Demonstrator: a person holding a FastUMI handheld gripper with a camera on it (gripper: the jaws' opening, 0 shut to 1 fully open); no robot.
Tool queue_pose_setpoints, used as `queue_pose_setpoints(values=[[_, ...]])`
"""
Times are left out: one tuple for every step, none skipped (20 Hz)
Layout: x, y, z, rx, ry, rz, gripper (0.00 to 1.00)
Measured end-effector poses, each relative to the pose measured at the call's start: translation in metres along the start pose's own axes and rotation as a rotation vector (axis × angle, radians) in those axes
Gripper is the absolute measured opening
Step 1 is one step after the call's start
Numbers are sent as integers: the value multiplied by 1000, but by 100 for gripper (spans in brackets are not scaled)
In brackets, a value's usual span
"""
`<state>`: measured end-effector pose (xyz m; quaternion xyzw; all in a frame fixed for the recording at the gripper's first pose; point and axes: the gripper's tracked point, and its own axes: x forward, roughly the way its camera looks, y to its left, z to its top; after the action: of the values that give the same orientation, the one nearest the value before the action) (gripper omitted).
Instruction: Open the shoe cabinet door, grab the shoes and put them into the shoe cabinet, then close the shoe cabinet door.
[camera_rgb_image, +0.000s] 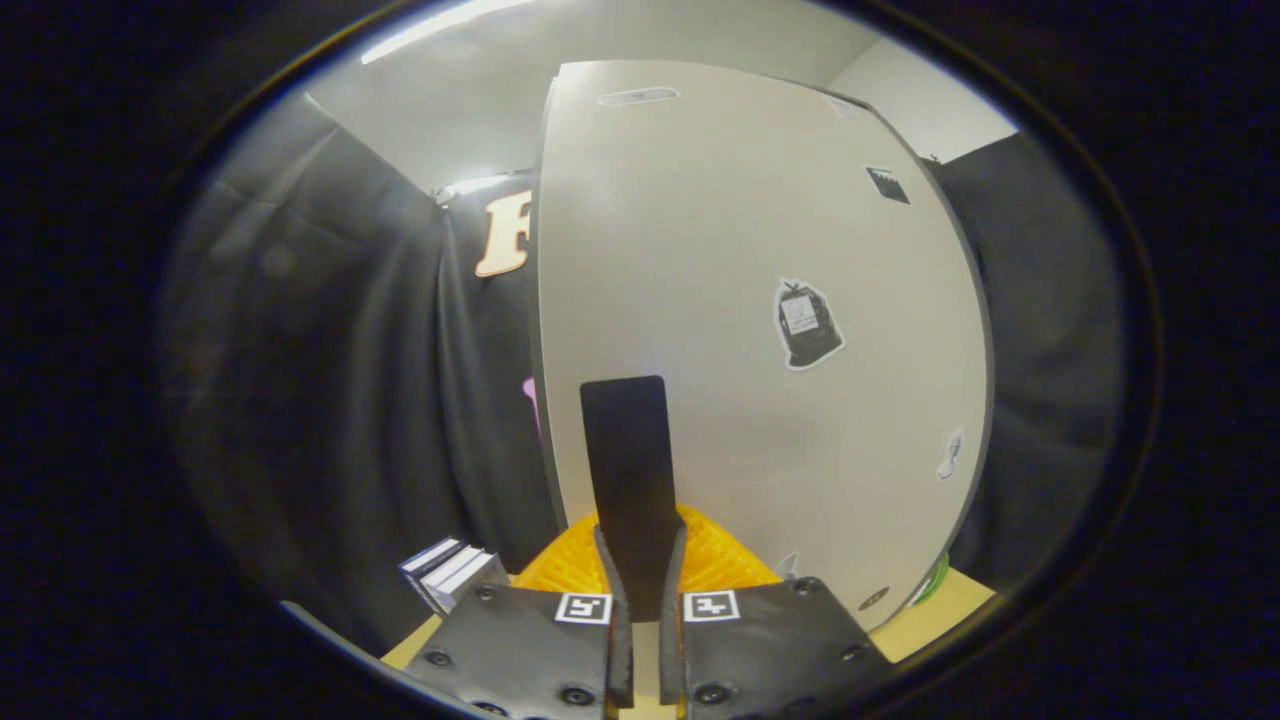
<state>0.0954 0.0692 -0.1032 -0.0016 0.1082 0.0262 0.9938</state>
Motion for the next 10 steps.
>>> queue_pose_setpoints(values=[[-5, 0, 1, 11, 7, 1, 7], [-7, -2, 0, 18, 15, 3, 7], [-8, -3, 1, 17, 17, 2, 7], [-10, -4, 1, 13, 12, -1, 7], [-12, -5, 2, 10, 8, -6, 7], [-15, -6, 2, 12, 7, -8, 7], [-17, -6, 2, 13, 6, -10, 7], [-19, -8, 3, 11, 5, -15, 7], [-21, -10, 3, 11, 5, -19, 7], [-22, -11, 3, 14, 5, -21, 7]])
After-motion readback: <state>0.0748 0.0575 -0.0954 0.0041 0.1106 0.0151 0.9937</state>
